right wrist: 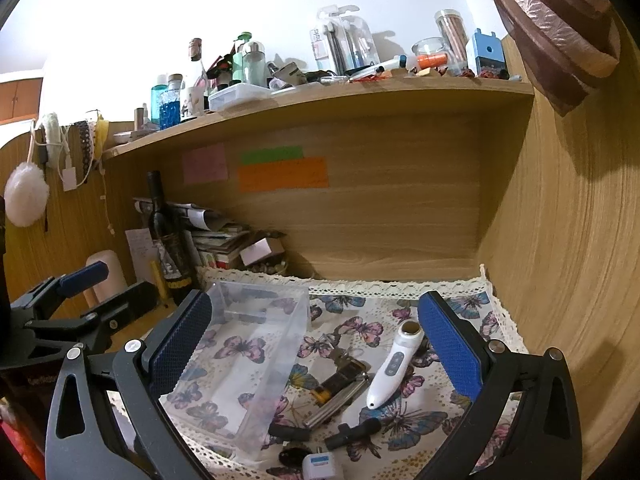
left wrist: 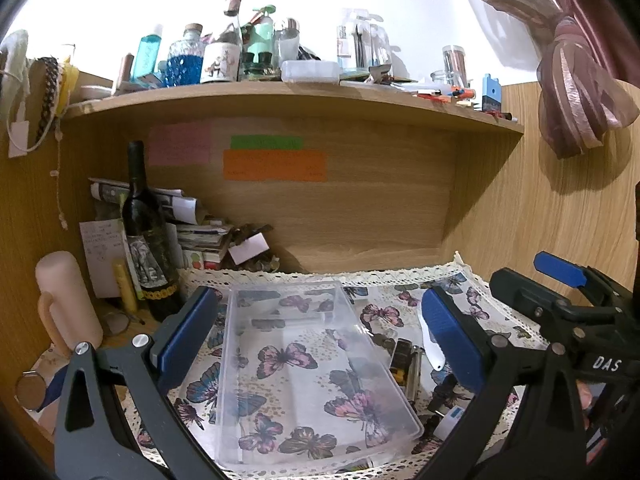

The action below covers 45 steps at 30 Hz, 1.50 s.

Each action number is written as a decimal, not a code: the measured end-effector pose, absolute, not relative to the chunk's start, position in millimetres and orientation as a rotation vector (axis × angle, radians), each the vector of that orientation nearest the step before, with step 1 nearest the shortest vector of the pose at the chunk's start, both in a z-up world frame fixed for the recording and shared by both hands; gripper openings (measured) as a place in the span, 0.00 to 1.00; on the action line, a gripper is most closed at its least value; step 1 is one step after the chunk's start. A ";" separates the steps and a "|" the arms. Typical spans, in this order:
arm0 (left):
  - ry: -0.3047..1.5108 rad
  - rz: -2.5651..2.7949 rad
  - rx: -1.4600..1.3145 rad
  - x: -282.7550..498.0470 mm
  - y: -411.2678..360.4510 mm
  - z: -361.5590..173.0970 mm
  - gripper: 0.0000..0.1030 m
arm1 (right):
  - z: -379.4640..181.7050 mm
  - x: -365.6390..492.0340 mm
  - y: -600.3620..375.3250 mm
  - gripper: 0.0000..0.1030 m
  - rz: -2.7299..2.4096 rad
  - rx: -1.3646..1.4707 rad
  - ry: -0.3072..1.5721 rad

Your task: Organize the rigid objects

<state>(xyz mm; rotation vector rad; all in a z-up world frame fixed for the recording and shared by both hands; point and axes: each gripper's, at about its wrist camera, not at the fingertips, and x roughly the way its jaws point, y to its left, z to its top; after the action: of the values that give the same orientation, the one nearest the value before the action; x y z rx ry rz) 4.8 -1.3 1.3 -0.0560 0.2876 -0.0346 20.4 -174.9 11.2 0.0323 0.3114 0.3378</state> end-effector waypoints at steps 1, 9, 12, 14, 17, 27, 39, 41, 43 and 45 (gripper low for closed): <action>0.292 -0.039 -0.061 6.8 0.3 0.3 1.00 | 10.8 21.5 -174.7 1.00 0.330 0.032 0.311; 0.423 -0.036 -0.075 34.9 31.1 -10.2 0.73 | 4.9 39.7 -176.8 0.88 0.282 0.019 0.359; 0.473 -0.013 -0.078 46.4 47.1 -15.5 0.64 | 0.3 51.2 -178.7 0.79 0.264 0.011 0.404; 0.515 0.021 -0.071 55.8 59.3 -21.6 0.57 | -3.2 59.1 -179.9 0.71 0.247 0.004 0.436; 0.612 0.026 -0.071 71.5 75.0 -34.7 0.47 | -8.9 72.0 -182.3 0.63 0.227 0.000 0.491; 0.885 -0.057 -0.105 106.3 95.8 -75.5 0.25 | -35.6 113.2 -192.5 0.46 0.161 0.009 0.685; 0.952 -0.105 -0.119 113.9 90.7 -83.7 0.10 | -80.7 169.5 -203.2 0.36 0.105 0.018 0.948; 0.953 -0.110 -0.126 114.2 92.1 -83.7 0.10 | -89.3 179.8 -202.5 0.36 0.103 0.020 0.991; 0.952 -0.111 -0.127 114.6 92.9 -83.8 0.10 | -97.1 190.5 -201.7 0.36 0.104 0.024 1.029; 0.949 -0.115 -0.131 114.7 94.1 -84.2 0.10 | -103.3 199.3 -200.3 0.36 0.107 0.029 1.058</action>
<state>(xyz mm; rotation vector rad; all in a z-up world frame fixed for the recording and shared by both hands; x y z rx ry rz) 114.7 94.1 -84.2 -0.1313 0.9493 -0.1146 199.3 -200.3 -103.3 0.0290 1.0584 0.1075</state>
